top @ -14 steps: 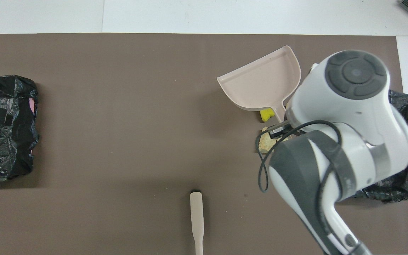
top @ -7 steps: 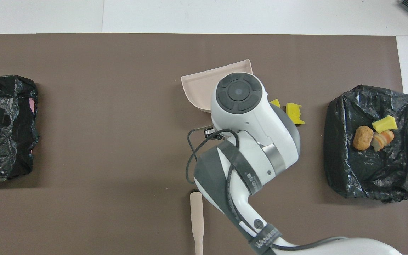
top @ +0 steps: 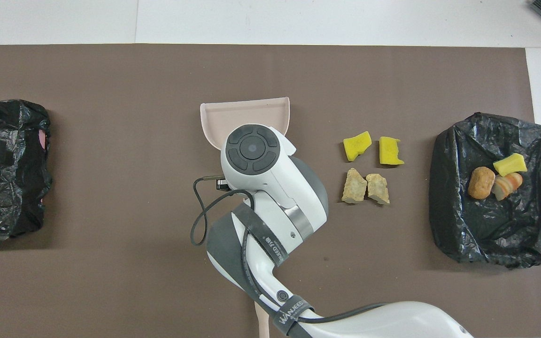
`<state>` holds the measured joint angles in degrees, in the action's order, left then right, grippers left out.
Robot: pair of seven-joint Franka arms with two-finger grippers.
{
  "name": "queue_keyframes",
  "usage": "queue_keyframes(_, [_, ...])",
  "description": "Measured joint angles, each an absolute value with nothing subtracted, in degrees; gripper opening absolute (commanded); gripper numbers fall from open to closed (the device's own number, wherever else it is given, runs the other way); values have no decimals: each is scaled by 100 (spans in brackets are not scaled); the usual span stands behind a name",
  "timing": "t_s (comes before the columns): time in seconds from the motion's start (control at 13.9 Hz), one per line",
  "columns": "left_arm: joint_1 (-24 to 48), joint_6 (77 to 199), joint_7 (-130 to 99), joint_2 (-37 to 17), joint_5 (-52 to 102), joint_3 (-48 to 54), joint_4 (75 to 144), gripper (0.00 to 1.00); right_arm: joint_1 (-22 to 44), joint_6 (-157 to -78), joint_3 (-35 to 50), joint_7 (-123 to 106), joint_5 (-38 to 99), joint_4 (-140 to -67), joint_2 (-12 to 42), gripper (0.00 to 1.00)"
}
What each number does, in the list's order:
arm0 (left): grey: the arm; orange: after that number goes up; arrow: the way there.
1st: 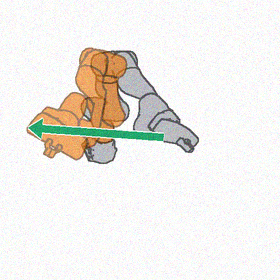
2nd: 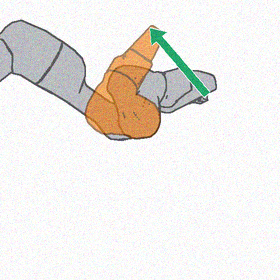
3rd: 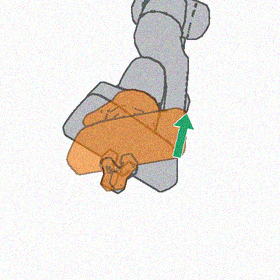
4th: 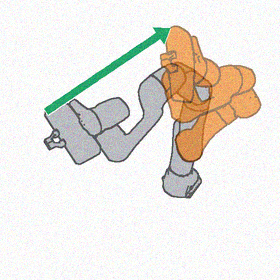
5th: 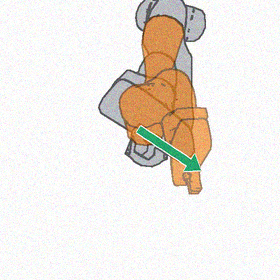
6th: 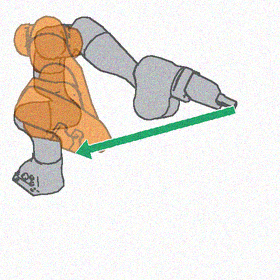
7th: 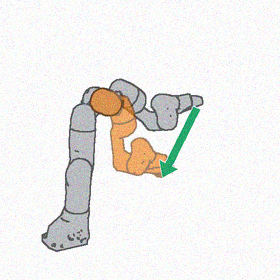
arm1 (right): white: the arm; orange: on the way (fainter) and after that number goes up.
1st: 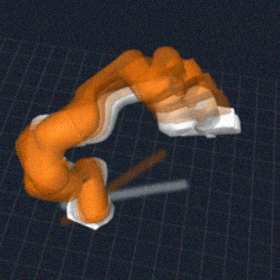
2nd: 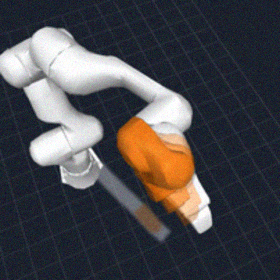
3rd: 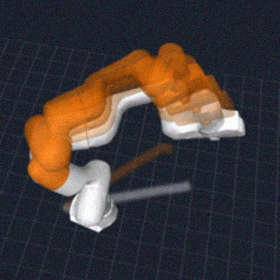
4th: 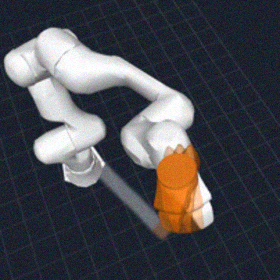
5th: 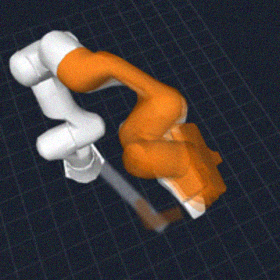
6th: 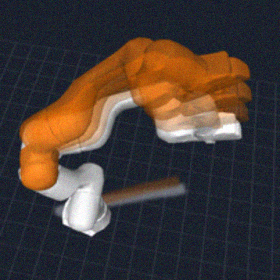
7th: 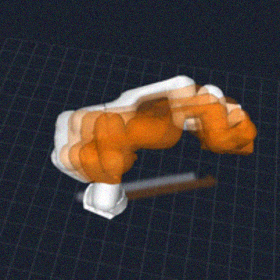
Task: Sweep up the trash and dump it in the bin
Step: 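Set the dustpan down and release it with the right gripper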
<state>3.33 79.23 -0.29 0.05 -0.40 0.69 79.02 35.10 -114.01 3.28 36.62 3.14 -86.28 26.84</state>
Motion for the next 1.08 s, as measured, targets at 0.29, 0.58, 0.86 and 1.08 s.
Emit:
queue_keyframes(0.29, [332, 7923, -31, 5, -42, 67, 7902, 100, 3506, -11669, 312, 3666, 321, -8791, 2800, 0])
queue_keyframes(0.58, [331, 7923, -32, 6, -42, 68, 7902, 100, 3509, -11763, 308, 3749, 321, -8941, 2806, 0])
queue_keyframes(0.86, [331, 7923, -32, 7, -42, 67, 7902, 100, 3501, -11817, 301, 3820, 321, -8948, 2806, 72])
queue_keyframes(1.08, [331, 7923, -32, 7, -42, 67, 7902, 100, 3495, -11828, 294, 3820, 319, -8941, 2804, 89])
